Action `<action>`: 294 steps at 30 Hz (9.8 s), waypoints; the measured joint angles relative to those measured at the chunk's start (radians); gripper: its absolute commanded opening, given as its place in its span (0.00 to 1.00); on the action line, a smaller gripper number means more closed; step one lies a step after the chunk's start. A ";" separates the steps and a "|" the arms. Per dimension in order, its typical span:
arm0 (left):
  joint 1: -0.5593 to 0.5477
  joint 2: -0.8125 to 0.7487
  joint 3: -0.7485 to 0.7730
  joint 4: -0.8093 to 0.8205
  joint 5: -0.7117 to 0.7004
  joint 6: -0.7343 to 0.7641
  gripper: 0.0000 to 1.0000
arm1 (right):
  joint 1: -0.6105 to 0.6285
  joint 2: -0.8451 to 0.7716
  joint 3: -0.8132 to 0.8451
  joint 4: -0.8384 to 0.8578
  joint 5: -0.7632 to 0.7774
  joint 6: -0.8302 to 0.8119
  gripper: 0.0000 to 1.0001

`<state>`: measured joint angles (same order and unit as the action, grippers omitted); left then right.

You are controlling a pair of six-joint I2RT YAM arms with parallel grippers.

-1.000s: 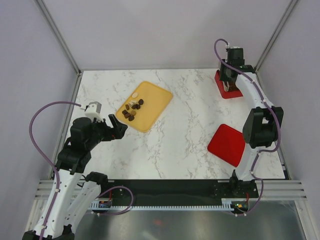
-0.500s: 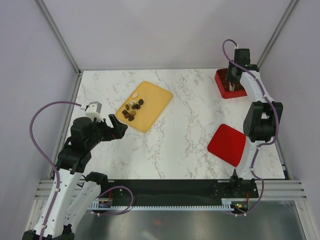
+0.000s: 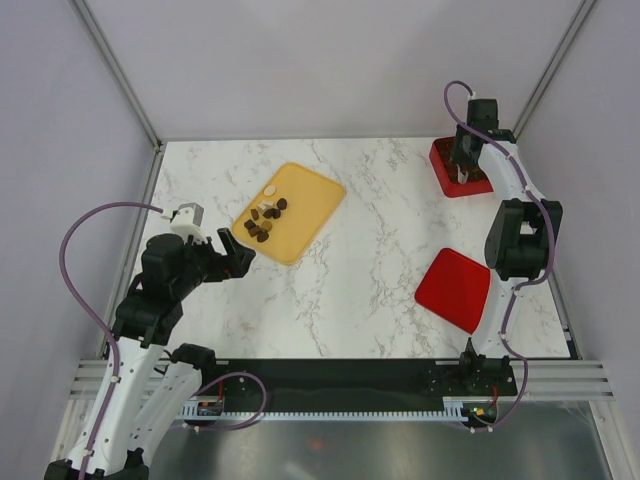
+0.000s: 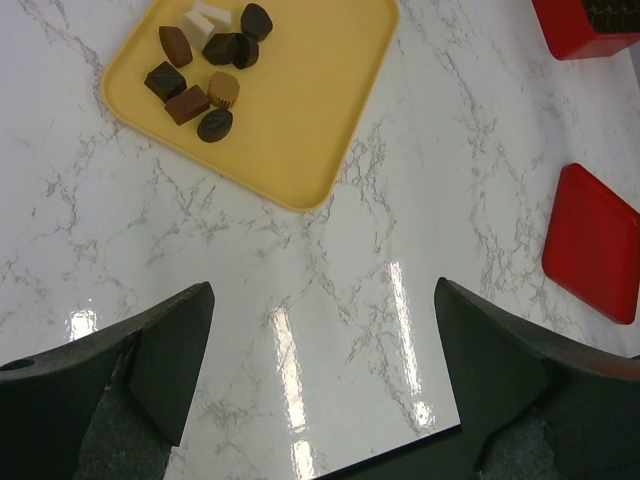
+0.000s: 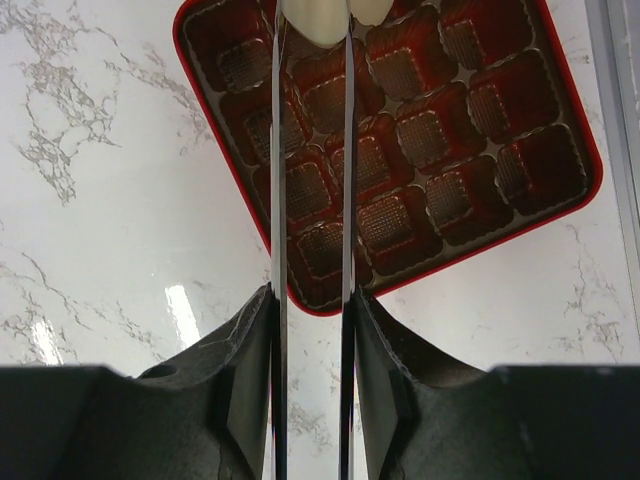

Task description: Pack the chocolate

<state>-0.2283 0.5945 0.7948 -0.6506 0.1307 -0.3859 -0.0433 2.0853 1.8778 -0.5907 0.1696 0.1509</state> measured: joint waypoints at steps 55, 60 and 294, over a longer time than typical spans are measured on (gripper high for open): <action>0.000 -0.014 0.000 0.000 -0.001 0.000 1.00 | 0.665 -0.218 -0.449 0.325 -0.263 -0.031 0.52; 0.000 -0.014 0.000 0.000 0.000 0.000 1.00 | 0.740 -0.203 -0.449 0.374 -0.257 -0.065 0.53; 0.000 -0.015 0.000 0.000 -0.019 0.000 1.00 | -0.012 -0.418 -0.528 0.221 -0.092 0.085 0.27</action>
<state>-0.2283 0.5793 0.7948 -0.6510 0.1112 -0.3859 -0.0555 1.6669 1.3495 -0.3698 0.0776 0.2359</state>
